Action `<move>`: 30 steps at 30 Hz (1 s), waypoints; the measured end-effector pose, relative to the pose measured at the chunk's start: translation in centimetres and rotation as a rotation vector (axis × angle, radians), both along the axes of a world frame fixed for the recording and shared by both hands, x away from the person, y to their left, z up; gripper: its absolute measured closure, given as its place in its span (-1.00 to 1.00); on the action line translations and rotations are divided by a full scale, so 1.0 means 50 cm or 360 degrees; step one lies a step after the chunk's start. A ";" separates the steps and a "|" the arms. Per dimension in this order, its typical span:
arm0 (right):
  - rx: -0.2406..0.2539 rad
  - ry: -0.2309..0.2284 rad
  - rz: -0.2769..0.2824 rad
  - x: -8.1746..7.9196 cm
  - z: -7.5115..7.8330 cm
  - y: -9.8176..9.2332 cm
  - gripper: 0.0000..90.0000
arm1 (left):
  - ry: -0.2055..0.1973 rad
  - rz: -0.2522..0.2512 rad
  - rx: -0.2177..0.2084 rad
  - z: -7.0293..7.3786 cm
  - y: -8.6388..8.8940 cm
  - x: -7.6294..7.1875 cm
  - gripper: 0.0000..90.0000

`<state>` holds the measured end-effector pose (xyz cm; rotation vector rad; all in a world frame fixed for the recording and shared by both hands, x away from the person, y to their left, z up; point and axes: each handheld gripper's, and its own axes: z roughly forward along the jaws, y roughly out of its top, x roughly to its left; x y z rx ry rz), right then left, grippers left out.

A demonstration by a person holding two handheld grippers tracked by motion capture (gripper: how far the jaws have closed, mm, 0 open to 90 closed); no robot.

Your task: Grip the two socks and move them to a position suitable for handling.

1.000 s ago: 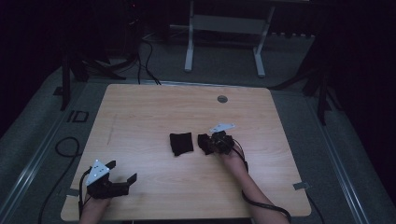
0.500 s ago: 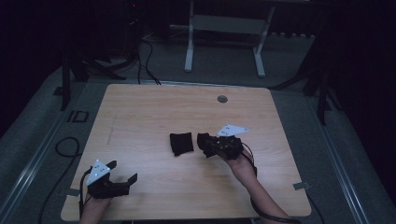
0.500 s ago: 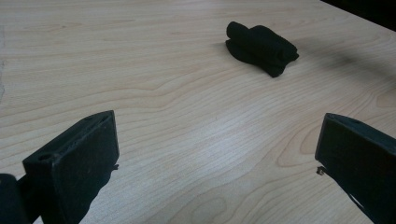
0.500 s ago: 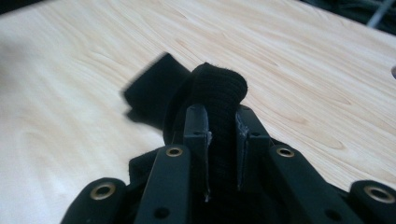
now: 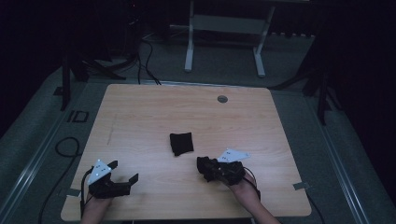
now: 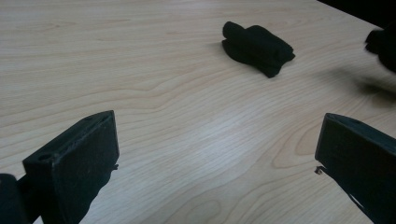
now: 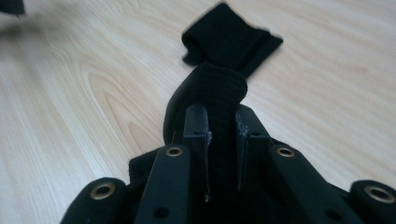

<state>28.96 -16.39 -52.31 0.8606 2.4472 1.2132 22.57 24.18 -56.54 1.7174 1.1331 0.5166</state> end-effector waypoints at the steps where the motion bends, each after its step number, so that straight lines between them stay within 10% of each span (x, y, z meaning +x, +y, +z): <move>1: -0.0007 0.0007 -0.0008 0.000 -0.007 0.000 0.72 | -0.0003 -0.0006 0.0000 0.000 -0.004 0.000 -1.00; 22: -0.0055 0.0088 -0.0081 0.021 -0.086 0.011 0.70 | 0.0168 -0.0262 -0.0029 0.007 -0.106 0.020 -1.00; 30: 0.0005 0.0146 -0.0021 0.014 -0.026 -0.023 0.07 | 0.0176 -0.0352 -0.0086 0.021 -0.157 0.031 -0.86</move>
